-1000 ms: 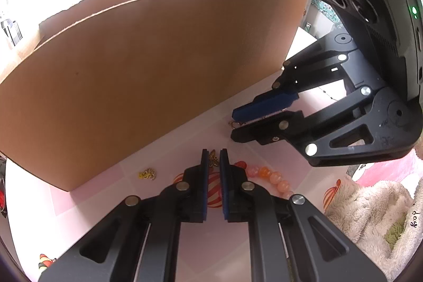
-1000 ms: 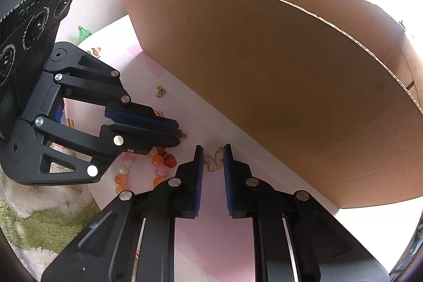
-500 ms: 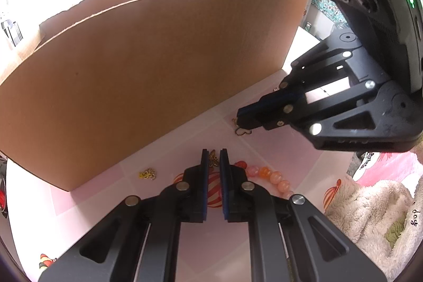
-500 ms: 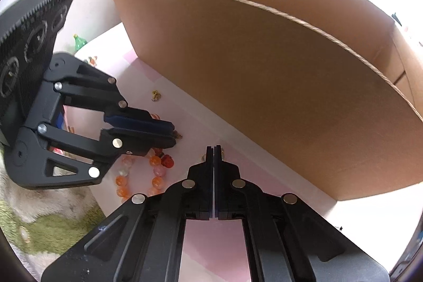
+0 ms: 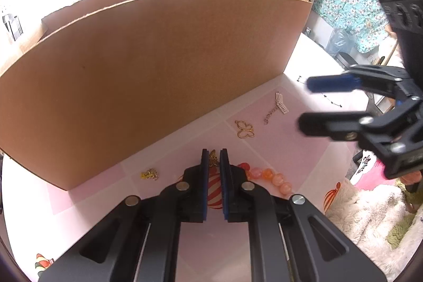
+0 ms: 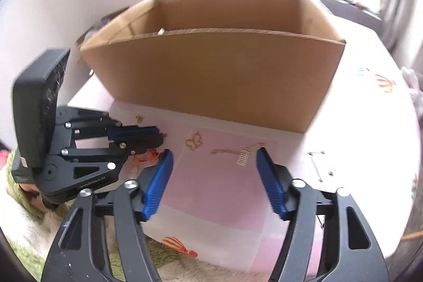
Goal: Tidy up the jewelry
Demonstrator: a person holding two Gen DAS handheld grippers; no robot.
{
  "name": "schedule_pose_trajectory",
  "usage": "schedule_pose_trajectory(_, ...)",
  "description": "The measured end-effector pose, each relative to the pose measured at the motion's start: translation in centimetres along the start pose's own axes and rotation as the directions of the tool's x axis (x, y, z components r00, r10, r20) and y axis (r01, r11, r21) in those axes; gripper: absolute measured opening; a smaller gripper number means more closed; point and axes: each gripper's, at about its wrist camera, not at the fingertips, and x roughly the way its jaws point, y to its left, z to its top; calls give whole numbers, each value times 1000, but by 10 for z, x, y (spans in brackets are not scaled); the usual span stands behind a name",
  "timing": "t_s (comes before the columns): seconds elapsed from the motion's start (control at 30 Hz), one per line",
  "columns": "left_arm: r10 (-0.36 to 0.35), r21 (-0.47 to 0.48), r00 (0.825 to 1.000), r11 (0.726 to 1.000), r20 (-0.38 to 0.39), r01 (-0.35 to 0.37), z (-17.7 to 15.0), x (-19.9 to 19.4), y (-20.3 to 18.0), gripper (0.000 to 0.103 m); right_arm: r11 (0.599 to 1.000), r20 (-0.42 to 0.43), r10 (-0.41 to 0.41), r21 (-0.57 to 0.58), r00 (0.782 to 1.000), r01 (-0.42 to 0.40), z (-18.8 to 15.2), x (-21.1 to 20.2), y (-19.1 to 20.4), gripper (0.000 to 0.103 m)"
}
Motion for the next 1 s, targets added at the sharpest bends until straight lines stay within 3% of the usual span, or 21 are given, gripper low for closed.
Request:
schedule_pose_trajectory(0.3, 40, -26, 999, 999, 15, -39, 1, 1, -5, 8, 995, 99, -97, 9, 990, 96, 2, -43, -9, 86)
schedule_pose_trajectory(0.53, 47, -25, 999, 999, 22, -47, -1, -1, -8, 8, 983, 137, -175, -31, 975, 181, -5, -42, 16, 95)
schedule_pose_trajectory(0.77, 45, -33, 999, 998, 25, -44, -4, -1, -5, 8, 958, 204, -275, -21, 940, 285, -1, -57, 19, 95)
schedule_pose_trajectory(1.0, 43, -41, 999, 998, 28, -42, -6, -1, -4, 8, 953, 201, -297, 3, 934, 302, 5, -61, 9, 95)
